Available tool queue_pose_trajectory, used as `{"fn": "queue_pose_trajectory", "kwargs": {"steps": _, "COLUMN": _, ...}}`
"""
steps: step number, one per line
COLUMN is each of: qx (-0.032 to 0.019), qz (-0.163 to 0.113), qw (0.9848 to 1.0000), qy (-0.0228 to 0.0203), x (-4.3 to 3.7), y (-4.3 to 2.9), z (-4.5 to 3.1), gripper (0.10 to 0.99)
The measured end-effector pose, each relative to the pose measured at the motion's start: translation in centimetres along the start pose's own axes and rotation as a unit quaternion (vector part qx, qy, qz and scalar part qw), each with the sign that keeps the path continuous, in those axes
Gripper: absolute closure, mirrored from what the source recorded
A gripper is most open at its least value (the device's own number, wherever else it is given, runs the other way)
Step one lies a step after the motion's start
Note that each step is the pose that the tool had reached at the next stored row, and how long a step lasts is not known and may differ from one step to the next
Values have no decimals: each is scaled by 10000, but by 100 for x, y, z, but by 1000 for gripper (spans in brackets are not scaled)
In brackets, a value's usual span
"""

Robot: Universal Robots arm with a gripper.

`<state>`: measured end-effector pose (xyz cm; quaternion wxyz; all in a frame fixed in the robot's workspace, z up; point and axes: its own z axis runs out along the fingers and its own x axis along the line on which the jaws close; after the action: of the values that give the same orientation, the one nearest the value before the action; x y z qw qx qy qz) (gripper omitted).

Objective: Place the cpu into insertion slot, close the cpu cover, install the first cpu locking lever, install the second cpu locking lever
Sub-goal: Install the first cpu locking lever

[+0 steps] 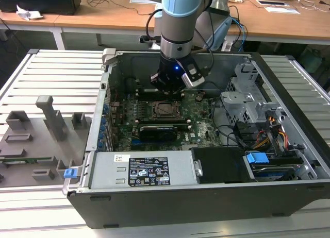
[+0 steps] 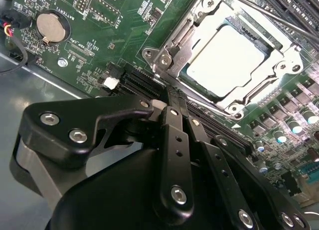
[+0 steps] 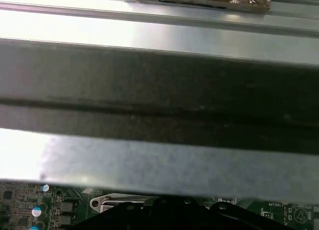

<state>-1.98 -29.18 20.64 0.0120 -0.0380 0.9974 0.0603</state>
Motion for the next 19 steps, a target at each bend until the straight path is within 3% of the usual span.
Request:
{"fn": "queue_pose_trajectory", "kwargs": {"steps": 6, "qx": 33, "qz": -1, "qw": 10000, "qy": 3, "x": -1, "y": -1, "z": 10, "gripper": 980}}
{"fn": "queue_pose_trajectory", "kwargs": {"steps": 12, "qx": 105, "qz": -2, "qw": 9999, "qy": 10, "x": -3, "y": -5, "z": 35, "gripper": 980}}
{"fn": "queue_pose_trajectory", "kwargs": {"steps": 19, "qx": 128, "qz": -3, "qw": 9999, "qy": 11, "x": -3, "y": -5, "z": 38, "gripper": 980}}
